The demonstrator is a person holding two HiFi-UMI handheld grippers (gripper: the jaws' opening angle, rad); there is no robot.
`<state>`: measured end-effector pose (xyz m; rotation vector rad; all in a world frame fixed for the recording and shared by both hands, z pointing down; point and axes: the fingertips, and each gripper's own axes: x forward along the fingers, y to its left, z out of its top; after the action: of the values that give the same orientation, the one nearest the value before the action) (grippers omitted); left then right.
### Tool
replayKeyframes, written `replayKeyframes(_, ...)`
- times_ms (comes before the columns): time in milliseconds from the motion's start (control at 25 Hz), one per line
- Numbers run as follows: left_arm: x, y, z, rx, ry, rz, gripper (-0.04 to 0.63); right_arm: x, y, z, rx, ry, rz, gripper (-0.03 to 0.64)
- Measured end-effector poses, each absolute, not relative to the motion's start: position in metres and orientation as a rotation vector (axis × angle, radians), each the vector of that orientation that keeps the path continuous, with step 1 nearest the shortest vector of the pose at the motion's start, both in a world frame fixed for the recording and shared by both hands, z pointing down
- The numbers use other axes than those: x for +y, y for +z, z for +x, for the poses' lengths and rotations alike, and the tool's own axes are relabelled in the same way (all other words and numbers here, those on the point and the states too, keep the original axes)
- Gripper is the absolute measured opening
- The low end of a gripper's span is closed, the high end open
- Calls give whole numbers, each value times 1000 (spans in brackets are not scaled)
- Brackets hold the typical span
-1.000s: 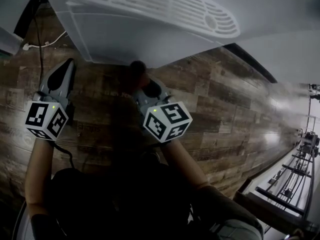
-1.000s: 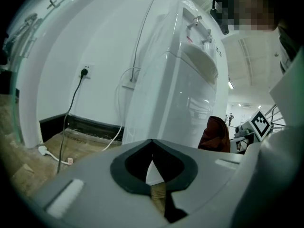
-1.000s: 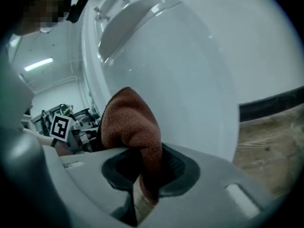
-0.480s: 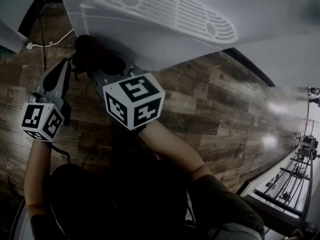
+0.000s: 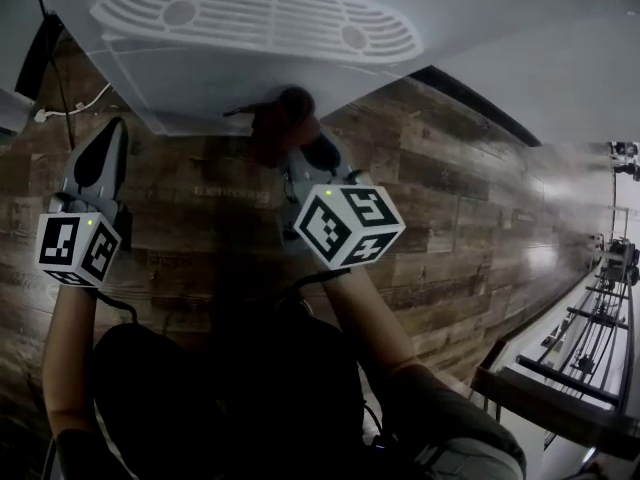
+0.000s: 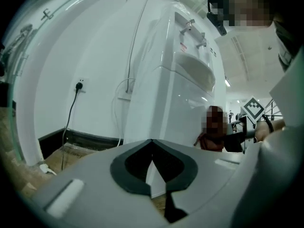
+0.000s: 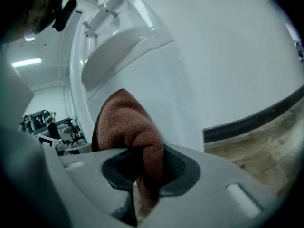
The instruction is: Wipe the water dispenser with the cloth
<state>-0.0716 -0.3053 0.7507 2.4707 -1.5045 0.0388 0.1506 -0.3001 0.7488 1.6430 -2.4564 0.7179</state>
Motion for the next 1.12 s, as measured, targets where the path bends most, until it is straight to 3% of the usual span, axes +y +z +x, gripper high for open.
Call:
replayKeyframes(200, -309, 737, -61, -1462, 33, 2516, 18, -296, 758, 212, -2303, 666, 1841, 69)
replayKeyframes(320, -308, 733, -59, -1450, 33, 2530, 18, -291, 758, 211, -2289, 647, 1849, 67)
replayKeyframes(800, -295, 706, -79, -1505, -8, 2500, 18, -288, 712, -17, -2712, 695, 1002, 67)
replayKeyframes(960, -294, 697, -87, -1535, -32, 2499, 18, -298, 695, -38, -2743, 761, 993, 67)
replayKeyframes(1120, -292, 696, -88, -1533, -31, 2499, 18, -304, 690, -4, -2724, 818, 1108, 67)
